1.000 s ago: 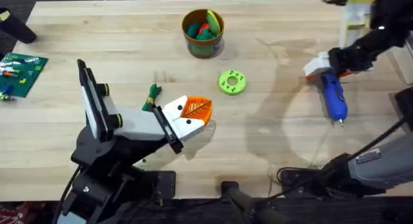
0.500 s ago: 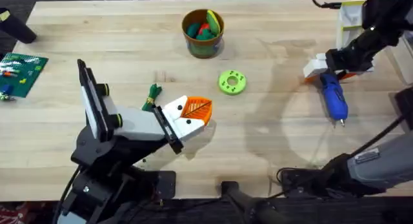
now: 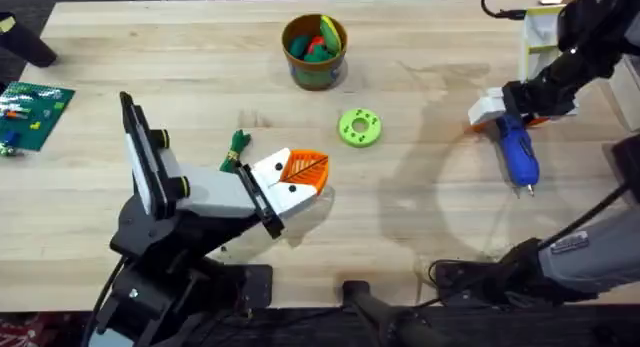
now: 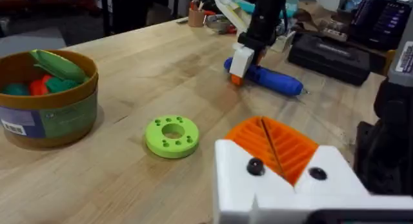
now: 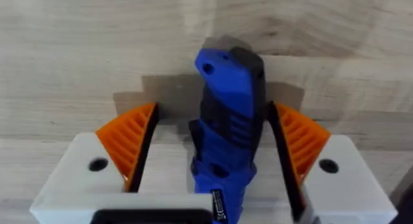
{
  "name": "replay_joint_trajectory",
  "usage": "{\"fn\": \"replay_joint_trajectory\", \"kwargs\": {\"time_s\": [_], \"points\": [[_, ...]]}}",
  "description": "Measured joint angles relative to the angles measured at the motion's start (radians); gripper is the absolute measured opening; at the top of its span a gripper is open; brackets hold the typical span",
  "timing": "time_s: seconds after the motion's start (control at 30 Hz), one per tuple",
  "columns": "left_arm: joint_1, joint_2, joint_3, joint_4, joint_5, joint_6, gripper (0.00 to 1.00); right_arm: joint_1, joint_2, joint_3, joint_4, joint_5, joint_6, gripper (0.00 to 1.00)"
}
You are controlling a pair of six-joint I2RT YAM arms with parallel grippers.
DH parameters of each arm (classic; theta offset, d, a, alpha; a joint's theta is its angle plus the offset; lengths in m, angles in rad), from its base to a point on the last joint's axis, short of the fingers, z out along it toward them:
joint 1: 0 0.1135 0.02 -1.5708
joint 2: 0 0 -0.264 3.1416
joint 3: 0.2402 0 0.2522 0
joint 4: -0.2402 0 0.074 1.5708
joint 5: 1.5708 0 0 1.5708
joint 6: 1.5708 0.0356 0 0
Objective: Pick up the gripper from the table and insert it into the empty holder that is missing its gripper. Then pick up a screw, insert it into the mounting hole, and use the screwdriver to tighten it. Finally, clean up the table by picking up the vegetable and placing it into the bucket.
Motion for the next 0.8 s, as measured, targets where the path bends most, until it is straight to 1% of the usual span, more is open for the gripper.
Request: {"fn": "replay_joint_trajectory", "kwargs": {"time_s": [0.8], "points": [[0.000,0.000,0.000,0.000,0.000,0.000,0.015,-0.011,-0.007,-0.003,-0.015,-0.007,-0.001,0.998]]}}
